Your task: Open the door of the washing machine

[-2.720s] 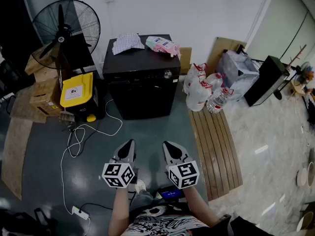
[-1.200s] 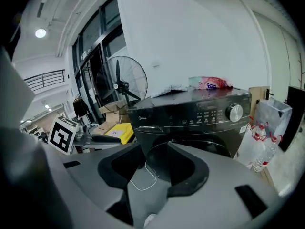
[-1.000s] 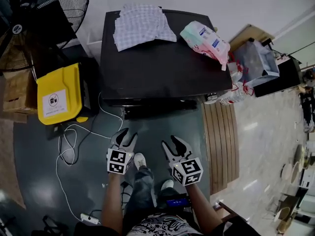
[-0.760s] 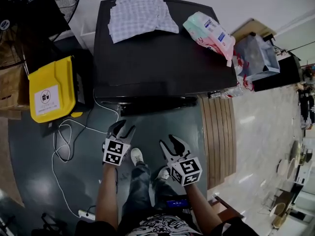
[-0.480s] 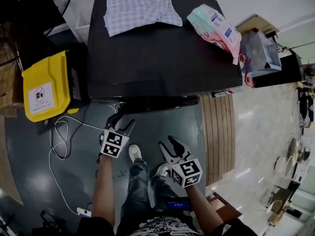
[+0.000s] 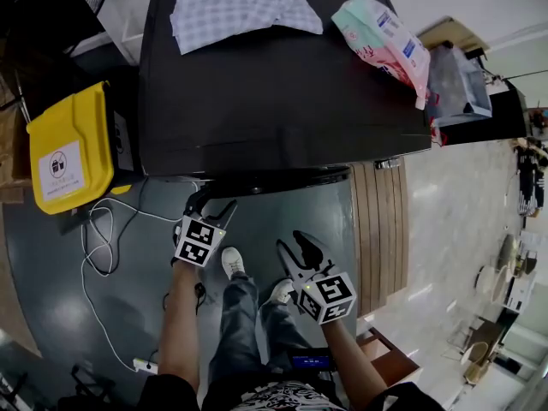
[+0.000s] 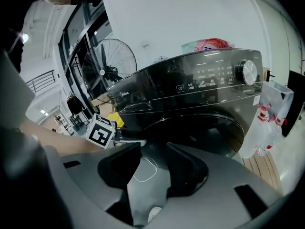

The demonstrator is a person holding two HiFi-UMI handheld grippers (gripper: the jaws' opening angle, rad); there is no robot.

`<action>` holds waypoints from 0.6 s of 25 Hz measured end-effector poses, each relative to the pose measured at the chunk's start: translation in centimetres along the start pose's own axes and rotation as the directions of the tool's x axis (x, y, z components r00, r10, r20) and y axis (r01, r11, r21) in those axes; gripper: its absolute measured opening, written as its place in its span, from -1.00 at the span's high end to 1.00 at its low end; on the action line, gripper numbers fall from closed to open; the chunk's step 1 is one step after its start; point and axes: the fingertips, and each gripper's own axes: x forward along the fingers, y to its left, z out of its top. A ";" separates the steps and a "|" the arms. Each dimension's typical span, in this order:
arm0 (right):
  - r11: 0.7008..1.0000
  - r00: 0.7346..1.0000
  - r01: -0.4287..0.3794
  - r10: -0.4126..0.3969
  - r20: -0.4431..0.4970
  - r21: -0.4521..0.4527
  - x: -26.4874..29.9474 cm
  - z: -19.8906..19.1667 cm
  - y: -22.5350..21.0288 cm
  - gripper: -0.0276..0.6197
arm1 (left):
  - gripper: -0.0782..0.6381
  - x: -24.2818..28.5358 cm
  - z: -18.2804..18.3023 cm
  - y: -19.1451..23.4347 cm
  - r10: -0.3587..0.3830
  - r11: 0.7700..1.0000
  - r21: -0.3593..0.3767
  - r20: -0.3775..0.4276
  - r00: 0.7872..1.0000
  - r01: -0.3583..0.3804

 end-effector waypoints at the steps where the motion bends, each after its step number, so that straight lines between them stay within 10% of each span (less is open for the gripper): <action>1: 1.000 1.000 -0.002 0.002 0.001 0.004 0.0 0.0 0.0 0.41 | 0.18 0.2 0.0 0.1 0.005 1.000 -0.009 0.004 1.000 -0.005; 15: 1.000 1.000 -0.029 0.029 -0.004 0.008 0.4 -0.7 1.5 0.41 | 0.28 0.3 -0.4 0.0 0.064 0.998 0.022 -0.007 0.998 -0.063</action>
